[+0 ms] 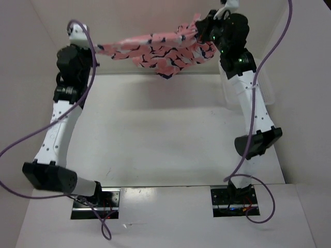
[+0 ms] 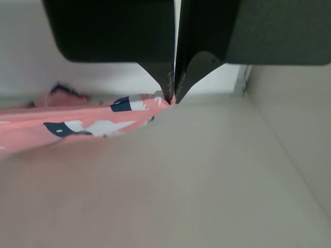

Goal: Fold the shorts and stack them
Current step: Flatten the shorts out, then fold the shorts

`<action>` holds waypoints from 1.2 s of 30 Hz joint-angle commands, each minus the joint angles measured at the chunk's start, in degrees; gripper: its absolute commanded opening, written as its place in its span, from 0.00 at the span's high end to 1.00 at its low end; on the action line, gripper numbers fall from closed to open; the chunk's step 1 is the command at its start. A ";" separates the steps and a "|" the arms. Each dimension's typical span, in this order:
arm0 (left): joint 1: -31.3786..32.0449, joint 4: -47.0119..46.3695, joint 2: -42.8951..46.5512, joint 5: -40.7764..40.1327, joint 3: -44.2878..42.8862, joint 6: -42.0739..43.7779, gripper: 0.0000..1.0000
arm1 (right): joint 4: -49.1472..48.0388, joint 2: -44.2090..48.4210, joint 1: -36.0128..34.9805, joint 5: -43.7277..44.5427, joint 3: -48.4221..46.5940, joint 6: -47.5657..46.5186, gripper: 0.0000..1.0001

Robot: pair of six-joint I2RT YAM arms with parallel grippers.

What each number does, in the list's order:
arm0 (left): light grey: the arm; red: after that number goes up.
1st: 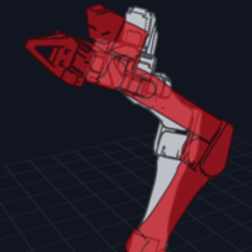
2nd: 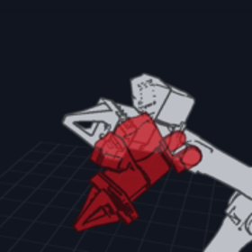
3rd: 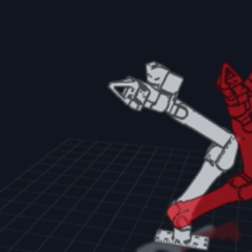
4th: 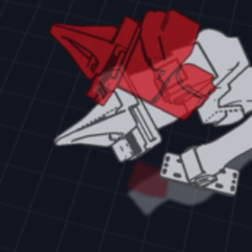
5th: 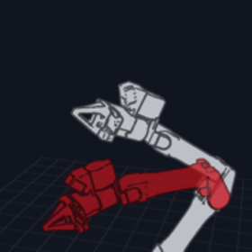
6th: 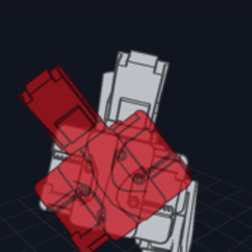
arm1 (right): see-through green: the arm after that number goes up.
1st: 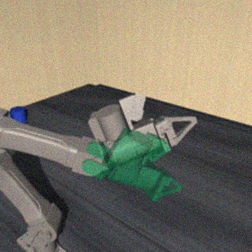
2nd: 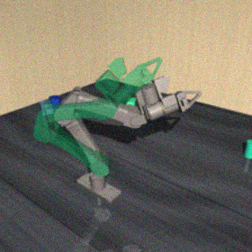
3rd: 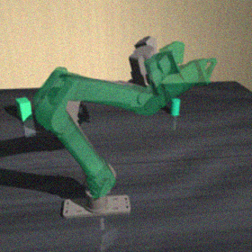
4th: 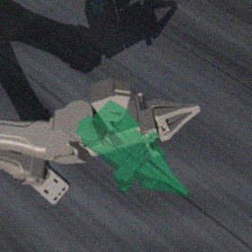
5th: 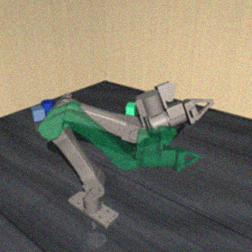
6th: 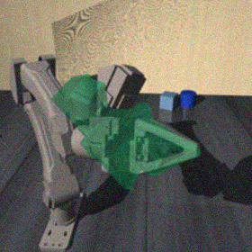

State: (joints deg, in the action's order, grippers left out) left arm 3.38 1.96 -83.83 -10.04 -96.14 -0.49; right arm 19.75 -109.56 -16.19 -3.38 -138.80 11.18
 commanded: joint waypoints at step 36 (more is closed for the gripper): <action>14.82 7.11 3.35 -5.61 16.97 0.49 1.00 | 13.05 33.01 8.17 -17.45 72.88 -18.94 1.00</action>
State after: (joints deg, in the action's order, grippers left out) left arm 19.38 20.34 -74.63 -14.13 -71.42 -0.19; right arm 37.60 -74.02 -12.29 -23.40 -63.11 -12.75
